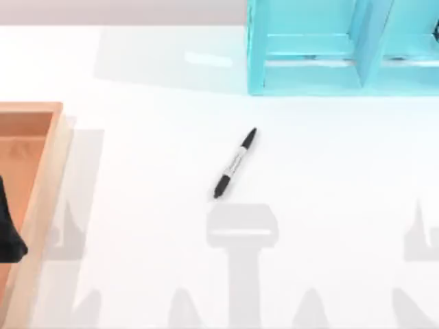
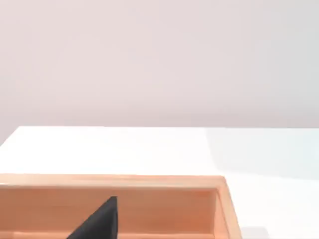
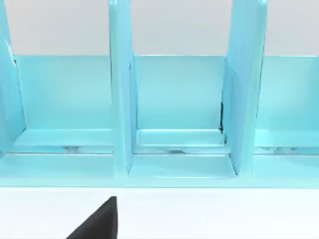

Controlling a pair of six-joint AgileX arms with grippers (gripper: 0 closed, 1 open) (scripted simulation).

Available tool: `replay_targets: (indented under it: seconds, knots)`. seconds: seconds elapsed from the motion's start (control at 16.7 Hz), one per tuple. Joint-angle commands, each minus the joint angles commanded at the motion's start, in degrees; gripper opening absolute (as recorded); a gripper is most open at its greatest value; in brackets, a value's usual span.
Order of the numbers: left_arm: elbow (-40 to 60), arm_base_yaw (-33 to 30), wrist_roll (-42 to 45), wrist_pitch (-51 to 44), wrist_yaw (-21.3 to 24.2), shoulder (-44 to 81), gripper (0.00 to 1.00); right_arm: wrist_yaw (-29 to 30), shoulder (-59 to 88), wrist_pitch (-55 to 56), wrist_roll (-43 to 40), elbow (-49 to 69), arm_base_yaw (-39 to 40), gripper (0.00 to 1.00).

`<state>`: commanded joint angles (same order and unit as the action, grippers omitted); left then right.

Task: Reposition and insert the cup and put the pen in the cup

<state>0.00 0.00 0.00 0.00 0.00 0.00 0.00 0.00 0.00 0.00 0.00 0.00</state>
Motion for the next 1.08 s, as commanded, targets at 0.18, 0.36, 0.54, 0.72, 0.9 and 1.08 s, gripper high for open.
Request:
replay_targets:
  seconds: [0.18,0.36,0.54,0.72,0.9,1.08]
  knots:
    - [0.61,0.16,0.17,-0.60,-0.04,0.53,1.00,0.00,0.00,0.00,0.00,0.00,0.00,1.00]
    - [6.06,1.29,1.33,-5.53,-0.19,5.50,1.00,0.00,0.00,0.00,0.00,0.00,0.00,1.00]
    - [16.20,2.93,2.89,-13.91,-0.29,15.82,1.00,0.00,0.00,0.00,0.00,0.00,0.00,1.00]
    - [28.34,4.54,4.69,-24.76,-0.24,31.23,1.00,0.00,0.00,0.00,0.00,0.00,0.00,1.00]
    - [41.00,6.07,6.64,-36.88,-0.11,49.69,1.00,0.00,0.00,0.00,0.00,0.00,0.00,1.00]
    - [53.42,7.64,8.32,-48.32,-0.07,67.94,1.00,0.00,0.00,0.00,0.00,0.00,0.00,1.00]
